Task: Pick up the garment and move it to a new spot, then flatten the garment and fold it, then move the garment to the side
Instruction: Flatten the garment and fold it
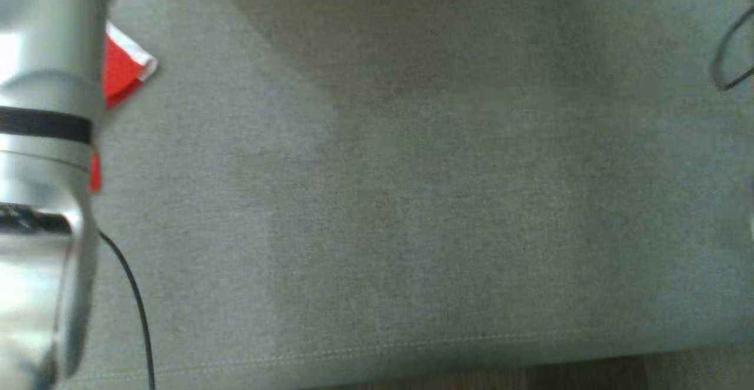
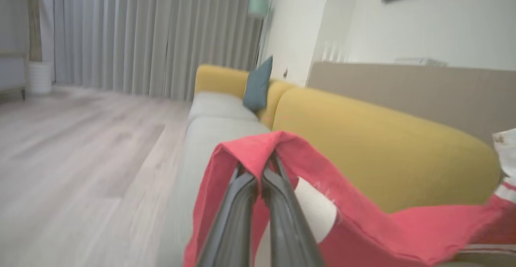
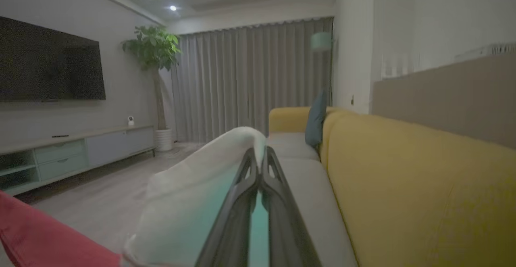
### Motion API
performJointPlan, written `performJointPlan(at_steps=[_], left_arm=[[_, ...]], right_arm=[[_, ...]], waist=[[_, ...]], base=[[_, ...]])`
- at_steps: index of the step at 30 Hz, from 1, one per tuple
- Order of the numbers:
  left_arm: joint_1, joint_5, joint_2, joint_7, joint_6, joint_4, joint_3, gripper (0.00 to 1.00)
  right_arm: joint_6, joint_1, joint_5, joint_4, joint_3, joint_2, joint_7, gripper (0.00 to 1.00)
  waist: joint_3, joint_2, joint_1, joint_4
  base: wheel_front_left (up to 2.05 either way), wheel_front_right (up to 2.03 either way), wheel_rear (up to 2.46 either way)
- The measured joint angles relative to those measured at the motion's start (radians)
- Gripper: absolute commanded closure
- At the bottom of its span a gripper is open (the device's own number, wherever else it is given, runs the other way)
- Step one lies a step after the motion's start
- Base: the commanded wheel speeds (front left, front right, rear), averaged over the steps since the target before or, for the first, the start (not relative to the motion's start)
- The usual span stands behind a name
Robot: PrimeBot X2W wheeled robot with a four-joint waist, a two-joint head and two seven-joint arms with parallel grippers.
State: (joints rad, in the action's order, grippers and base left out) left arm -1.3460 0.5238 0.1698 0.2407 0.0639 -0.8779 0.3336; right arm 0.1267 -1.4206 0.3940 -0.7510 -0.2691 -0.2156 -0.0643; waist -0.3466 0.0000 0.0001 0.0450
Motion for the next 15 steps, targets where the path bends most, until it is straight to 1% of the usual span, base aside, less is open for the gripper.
performJointPlan(at_steps=[3,7,11,14,15], left_arm=[[0.028,0.025,-0.04,0.007,0.014,-0.134,-0.01,1.0],[0.081,0.027,-0.068,0.007,0.034,-0.249,-0.012,1.0],[0.1,0.051,-0.079,0.009,0.043,-0.326,-0.024,1.0],[0.113,0.057,-0.086,0.009,0.047,-0.346,-0.027,1.0],[0.12,0.058,-0.086,0.009,0.051,-0.349,-0.028,1.0]], right_arm=[[0.0,0.017,0.036,-0.12,-0.035,0.037,-0.026,1.0],[0.0,0.052,0.075,-0.228,-0.086,0.049,-0.055,1.0],[0.0,0.103,0.135,-0.299,-0.114,0.059,-0.096,1.0],[0.0,0.141,0.164,-0.327,-0.142,0.066,-0.124,1.0],[0.0,0.153,0.189,-0.329,-0.136,0.074,-0.138,1.0]], waist=[[-0.039,0.0,0.0001,0.012],[-0.095,0.0,0.0002,0.018],[-0.138,0.0,0.0002,0.017],[-0.156,0.0,0.0001,0.014],[-0.159,0.0,0.0001,0.015]], base=[[0.0,0.0,0.0],[0.0,0.0,0.0],[0.0,0.0,0.0],[0.0,0.0,0.0],[0.0,0.0,0.0]])
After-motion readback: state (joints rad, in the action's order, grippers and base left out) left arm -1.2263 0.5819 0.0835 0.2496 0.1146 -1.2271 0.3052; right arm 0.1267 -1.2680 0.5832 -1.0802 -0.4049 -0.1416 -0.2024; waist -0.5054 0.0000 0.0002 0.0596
